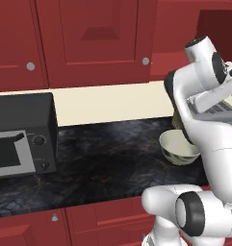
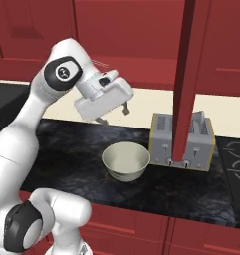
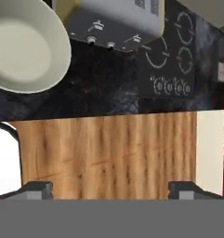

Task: Open the cabinet and setup a tea strainer by placing it in the bowl upright.

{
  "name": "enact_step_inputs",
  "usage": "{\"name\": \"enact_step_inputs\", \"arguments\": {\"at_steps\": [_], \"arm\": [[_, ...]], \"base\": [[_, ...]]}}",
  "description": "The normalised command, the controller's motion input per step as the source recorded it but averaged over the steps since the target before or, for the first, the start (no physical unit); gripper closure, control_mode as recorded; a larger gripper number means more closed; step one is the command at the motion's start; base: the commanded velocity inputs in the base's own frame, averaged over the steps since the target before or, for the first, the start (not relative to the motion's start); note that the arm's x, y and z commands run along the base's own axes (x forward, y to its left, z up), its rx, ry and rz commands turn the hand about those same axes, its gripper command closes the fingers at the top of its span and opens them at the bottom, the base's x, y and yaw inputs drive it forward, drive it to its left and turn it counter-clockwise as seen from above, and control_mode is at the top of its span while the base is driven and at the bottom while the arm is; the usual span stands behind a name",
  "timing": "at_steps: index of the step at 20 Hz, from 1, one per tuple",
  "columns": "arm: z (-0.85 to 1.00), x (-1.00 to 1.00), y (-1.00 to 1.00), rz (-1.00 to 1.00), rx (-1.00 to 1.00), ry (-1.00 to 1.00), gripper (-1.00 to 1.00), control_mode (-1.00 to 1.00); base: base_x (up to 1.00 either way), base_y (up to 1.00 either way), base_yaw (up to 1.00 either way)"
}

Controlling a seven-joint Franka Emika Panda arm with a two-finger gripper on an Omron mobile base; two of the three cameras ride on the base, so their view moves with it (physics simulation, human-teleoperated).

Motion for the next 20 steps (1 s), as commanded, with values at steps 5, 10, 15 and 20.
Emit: {"name": "enact_step_inputs", "arguments": {"at_steps": [5,10,15,20], "arm": [[-0.60,0.00,0.72,-0.28,0.84,-0.12,-1.00,-1.00],[-0.19,0.03,0.86,-0.21,0.39,-0.50,-1.00,-1.00],[0.23,0.19,0.98,0.09,-0.15,-0.57,-1.00,-1.00],[0.85,0.20,0.35,0.25,-0.13,-0.27,-1.00,-1.00]], "base": [[0.00,0.00,0.00],[0.00,0.00,0.00],[0.00,0.00,0.00],[0.00,0.00,0.00]]}}
